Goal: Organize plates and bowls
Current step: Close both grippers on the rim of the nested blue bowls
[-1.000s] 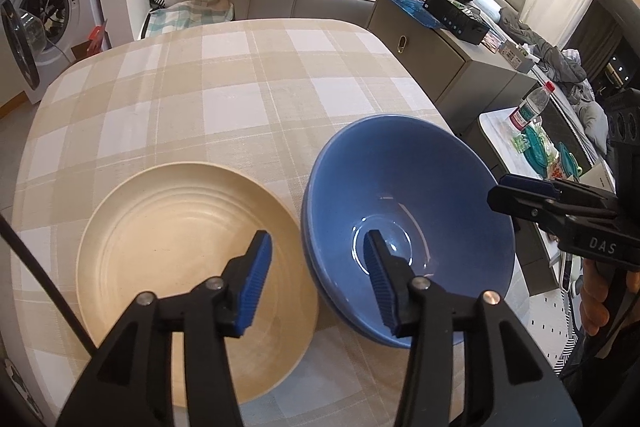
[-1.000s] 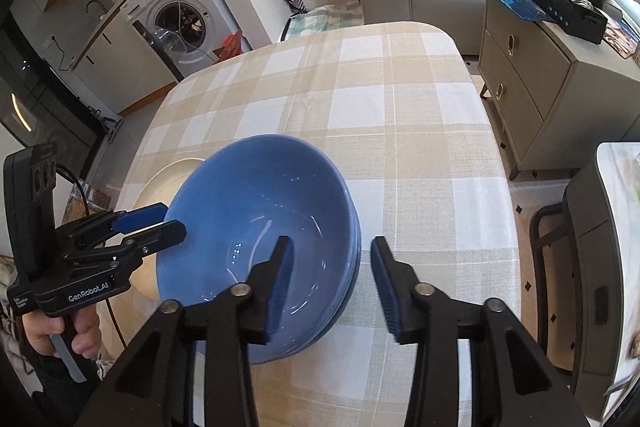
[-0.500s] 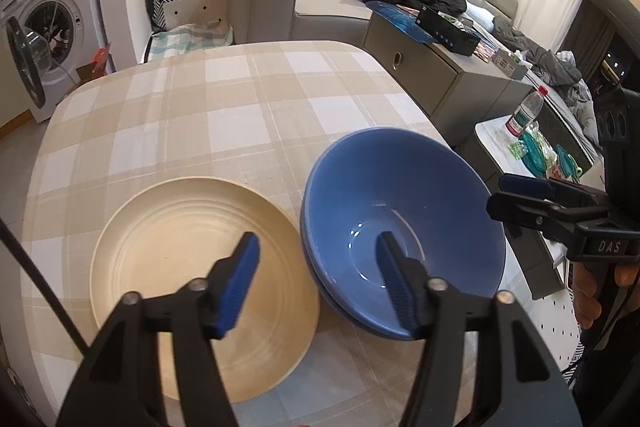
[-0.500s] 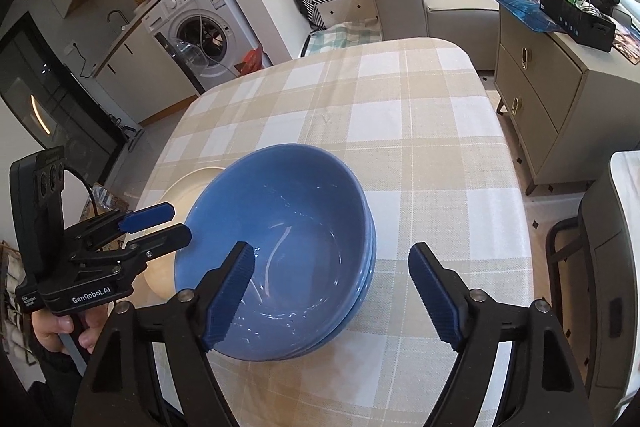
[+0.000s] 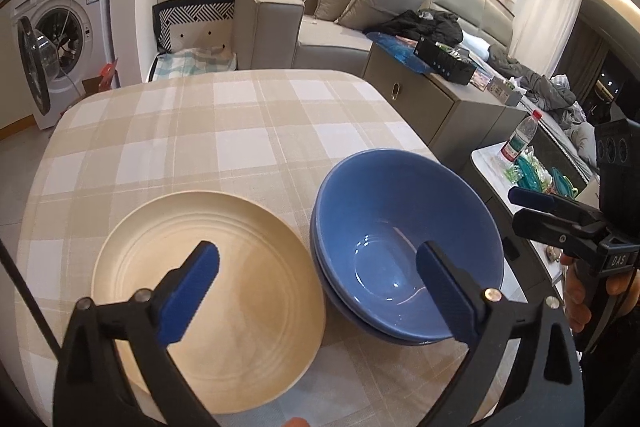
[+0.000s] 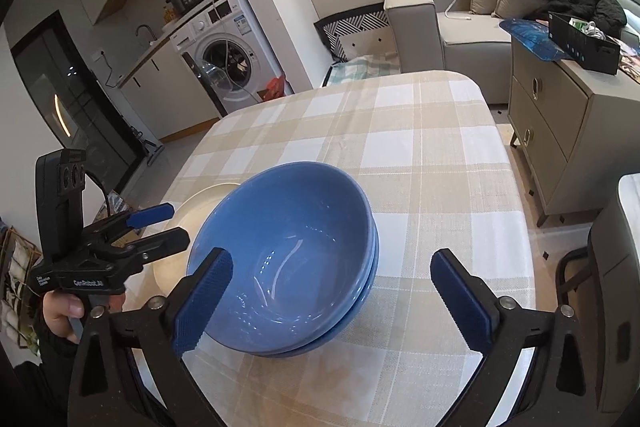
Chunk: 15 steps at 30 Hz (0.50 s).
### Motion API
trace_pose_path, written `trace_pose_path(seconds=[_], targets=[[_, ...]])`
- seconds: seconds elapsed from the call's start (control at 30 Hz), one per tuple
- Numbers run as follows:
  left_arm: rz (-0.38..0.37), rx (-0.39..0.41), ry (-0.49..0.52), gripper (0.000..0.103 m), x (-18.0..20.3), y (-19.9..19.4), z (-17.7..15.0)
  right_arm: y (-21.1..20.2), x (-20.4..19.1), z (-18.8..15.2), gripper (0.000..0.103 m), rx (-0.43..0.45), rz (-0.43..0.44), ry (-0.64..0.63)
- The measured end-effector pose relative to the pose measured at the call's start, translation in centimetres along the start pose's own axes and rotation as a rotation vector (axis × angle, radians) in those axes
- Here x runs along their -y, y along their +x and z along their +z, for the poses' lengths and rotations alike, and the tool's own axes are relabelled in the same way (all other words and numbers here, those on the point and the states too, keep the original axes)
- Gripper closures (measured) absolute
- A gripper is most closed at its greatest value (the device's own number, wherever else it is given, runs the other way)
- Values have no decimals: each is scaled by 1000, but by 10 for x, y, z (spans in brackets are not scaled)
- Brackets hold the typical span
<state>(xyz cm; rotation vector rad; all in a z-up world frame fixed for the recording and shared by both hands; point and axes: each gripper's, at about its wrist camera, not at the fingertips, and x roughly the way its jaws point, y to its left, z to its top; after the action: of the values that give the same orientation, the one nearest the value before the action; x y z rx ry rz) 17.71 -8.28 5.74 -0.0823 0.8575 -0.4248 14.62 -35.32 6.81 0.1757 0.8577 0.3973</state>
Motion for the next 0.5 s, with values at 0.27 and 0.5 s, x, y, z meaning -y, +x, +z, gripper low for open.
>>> trace_pose_path(seconds=[0.27,0.5], targets=[[-17,41,21,0,0,-7,-9,-2,8,-13,0,41,13,-25],[-12,52,31,0,-4,-10,-17,-4,17,-19,0,70,19,-43]])
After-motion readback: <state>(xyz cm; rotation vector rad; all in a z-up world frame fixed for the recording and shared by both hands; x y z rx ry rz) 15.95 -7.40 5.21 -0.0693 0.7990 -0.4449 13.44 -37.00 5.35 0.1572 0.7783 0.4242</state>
